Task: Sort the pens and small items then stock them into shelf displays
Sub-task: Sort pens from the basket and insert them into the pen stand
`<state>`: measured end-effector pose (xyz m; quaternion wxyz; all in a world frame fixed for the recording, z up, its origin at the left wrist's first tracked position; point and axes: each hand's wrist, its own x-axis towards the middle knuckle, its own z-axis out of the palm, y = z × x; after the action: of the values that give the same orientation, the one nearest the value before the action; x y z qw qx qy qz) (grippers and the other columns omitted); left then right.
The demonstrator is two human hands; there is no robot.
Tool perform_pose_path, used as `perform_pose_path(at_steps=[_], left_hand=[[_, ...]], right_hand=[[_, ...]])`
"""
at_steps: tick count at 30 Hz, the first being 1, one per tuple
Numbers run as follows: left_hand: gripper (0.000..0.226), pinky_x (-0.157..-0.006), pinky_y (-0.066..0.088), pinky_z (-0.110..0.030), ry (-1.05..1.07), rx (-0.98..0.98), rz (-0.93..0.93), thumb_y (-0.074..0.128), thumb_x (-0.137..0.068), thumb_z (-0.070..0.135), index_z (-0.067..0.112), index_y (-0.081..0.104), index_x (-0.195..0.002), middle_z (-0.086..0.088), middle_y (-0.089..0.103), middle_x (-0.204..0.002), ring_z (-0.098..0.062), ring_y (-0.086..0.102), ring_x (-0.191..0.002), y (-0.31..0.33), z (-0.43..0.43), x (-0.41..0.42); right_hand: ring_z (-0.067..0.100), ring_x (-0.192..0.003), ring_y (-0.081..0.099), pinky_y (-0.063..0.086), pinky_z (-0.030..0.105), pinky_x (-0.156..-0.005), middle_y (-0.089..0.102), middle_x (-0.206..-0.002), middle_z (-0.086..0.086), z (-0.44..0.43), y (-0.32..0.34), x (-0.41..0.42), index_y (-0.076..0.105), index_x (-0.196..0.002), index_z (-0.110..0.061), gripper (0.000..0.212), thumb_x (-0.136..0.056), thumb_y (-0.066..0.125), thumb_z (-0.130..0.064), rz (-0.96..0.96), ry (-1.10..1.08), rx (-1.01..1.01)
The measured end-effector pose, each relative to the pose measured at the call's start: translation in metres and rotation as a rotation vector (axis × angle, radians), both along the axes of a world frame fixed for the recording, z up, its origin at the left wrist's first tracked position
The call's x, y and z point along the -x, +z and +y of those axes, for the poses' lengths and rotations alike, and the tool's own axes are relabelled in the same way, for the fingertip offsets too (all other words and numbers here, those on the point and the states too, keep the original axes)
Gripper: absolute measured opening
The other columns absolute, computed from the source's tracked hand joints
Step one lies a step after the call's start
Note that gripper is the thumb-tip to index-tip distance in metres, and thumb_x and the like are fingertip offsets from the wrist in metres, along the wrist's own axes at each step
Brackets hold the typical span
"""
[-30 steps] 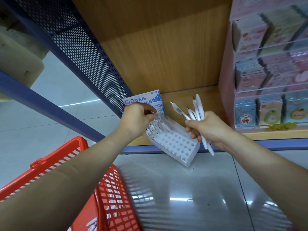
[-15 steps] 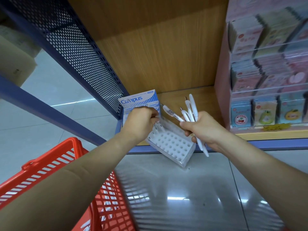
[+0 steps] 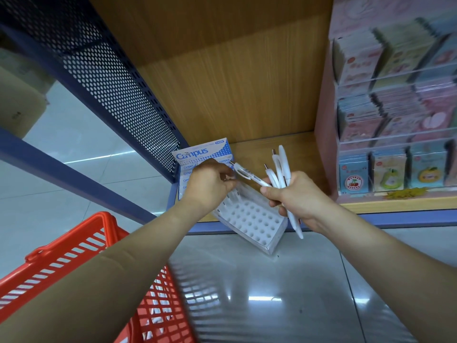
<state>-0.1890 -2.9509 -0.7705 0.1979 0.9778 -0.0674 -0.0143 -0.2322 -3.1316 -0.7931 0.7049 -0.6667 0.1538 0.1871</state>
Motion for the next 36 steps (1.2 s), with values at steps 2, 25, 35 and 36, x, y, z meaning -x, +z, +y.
perform_pose_path(at_steps=[2,25,35,36], left_hand=[[0.016,-0.056,0.040,-0.009,0.143,0.284,0.081,0.066,-0.081,0.012,0.018,0.073,-0.094,0.002,0.067,-0.082,-0.004,0.052,-0.058,0.012,-0.002,0.001],[0.010,-0.066,0.044,-0.009,-0.063,-0.011,0.005,0.069,-0.084,0.027,0.019,0.075,-0.087,0.011,0.068,-0.078,-0.002,0.059,-0.071,0.046,0.030,0.004],[0.018,-0.066,0.048,-0.030,-0.175,-0.184,-0.086,0.062,-0.089,0.029,0.016,0.074,-0.087,0.001,0.072,-0.079,-0.017,0.063,-0.075,0.017,0.025,0.019],[0.017,-0.065,0.047,-0.030,-0.181,-0.182,-0.080,0.062,-0.089,0.028,0.016,0.074,-0.087,0.000,0.071,-0.079,-0.017,0.062,-0.075,0.016,0.025,0.019]], right_hand=[[0.011,-0.056,0.052,0.039,0.022,-0.044,0.055,-0.068,0.006,0.000,0.000,0.000,0.066,-0.096,-0.009,0.009,-0.088,0.069,-0.008,0.000,0.007,0.002],[0.016,-0.047,0.049,0.043,0.025,-0.045,0.068,-0.071,0.014,-0.007,0.021,0.000,0.058,-0.110,0.005,0.023,-0.093,0.049,-0.008,0.163,0.054,-0.058],[0.015,-0.045,0.044,0.037,0.023,-0.040,0.059,-0.064,0.009,-0.004,0.020,0.002,0.055,-0.120,-0.006,0.025,-0.097,0.050,-0.016,0.164,0.119,-0.087],[0.015,-0.045,0.043,0.036,0.023,-0.040,0.058,-0.065,0.010,-0.004,0.021,0.002,0.056,-0.117,-0.004,0.025,-0.095,0.049,-0.012,0.169,0.107,-0.091]])
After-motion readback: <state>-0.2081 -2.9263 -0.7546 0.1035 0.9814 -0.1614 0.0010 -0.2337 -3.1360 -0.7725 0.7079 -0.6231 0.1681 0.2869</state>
